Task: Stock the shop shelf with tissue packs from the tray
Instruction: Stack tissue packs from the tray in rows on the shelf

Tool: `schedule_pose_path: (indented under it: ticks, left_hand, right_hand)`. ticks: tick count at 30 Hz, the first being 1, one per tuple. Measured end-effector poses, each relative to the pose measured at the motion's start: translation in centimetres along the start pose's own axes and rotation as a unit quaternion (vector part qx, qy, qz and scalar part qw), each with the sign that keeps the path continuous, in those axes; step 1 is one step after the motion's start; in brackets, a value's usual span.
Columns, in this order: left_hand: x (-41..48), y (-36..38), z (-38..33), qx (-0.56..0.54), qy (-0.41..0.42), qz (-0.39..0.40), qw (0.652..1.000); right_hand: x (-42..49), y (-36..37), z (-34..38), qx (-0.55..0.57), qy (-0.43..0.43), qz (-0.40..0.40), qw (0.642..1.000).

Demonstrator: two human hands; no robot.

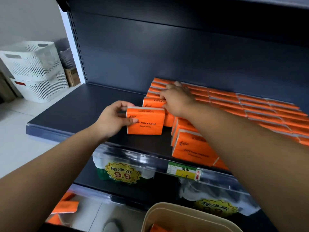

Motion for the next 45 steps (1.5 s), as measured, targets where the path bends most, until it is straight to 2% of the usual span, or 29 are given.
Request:
schedule_pose_path:
  ticks: [3, 9, 13, 15, 20, 24, 26, 28, 32, 37, 41, 45]
  left_hand:
    - [0.5, 0.8, 0.1, 0.001, -0.003, 0.003, 1.000]
    - [0.3, 3.3, 0.3, -0.006, -0.004, -0.011, 1.000]
    - [0.0, 4.2, 0.8, 0.025, -0.010, -0.048, 0.998]
    - [-0.2, 4.9, 1.0, 0.007, -0.025, -0.064, 0.998]
    - [-0.8, 7.0, 1.2, 0.011, -0.048, -0.004, 0.999]
    - [-1.2, 6.9, 0.5, 0.011, -0.081, -0.021, 0.996]
    - [-1.6, 6.1, -0.8, 0.051, -0.046, -0.068, 0.995]
    - [-2.2, 5.7, -2.8, 0.137, 0.012, -0.088, 0.986]
    - [-4.0, 6.7, -7.8, 0.284, 0.091, -0.058, 0.953]
    - [-5.4, 9.6, -12.1, 0.404, 0.176, -0.008, 0.898]
    - [-7.8, 12.2, -14.3, 0.429, 0.246, 0.034, 0.868]
    - [-11.4, 14.3, -16.0, 0.387, 0.332, 0.060, 0.858]
  right_hand:
    - [-0.1, 0.1, 0.0, -0.018, 0.011, 0.017, 1.000]
    - [-0.6, -0.5, -1.7, 0.019, 0.058, 0.115, 0.991]
    - [-1.4, -2.0, -2.4, 0.063, 0.057, 0.105, 0.991]
    - [-2.0, -2.0, -2.1, 0.088, 0.045, 0.113, 0.989]
    - [-3.4, -1.7, -2.0, 0.092, 0.022, 0.125, 0.988]
    - [-4.4, -4.0, -3.4, 0.116, 0.044, 0.064, 0.990]
    - [-5.4, -5.2, -4.5, 0.107, 0.045, 0.055, 0.992]
    - [-6.5, -6.3, -5.7, 0.083, 0.045, 0.056, 0.994]
    - [-9.2, -7.9, -8.0, 0.069, 0.064, 0.058, 0.994]
    - [-12.7, -9.8, -10.5, 0.078, 0.090, 0.035, 0.992]
    - [-16.2, -12.2, -12.6, 0.078, 0.109, 0.014, 0.991]
    - [-20.2, -14.3, -13.7, 0.151, 0.129, -0.032, 0.980]
Point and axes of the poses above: each hand's wrist, its own x-axis towards the middle knuckle, its own y-axis out of the palm, z = x × y, the point moved 6 cm from there along x, towards the middle knuckle, and after that the axes turned 14 degrees about -z, right-handed, at the moved point
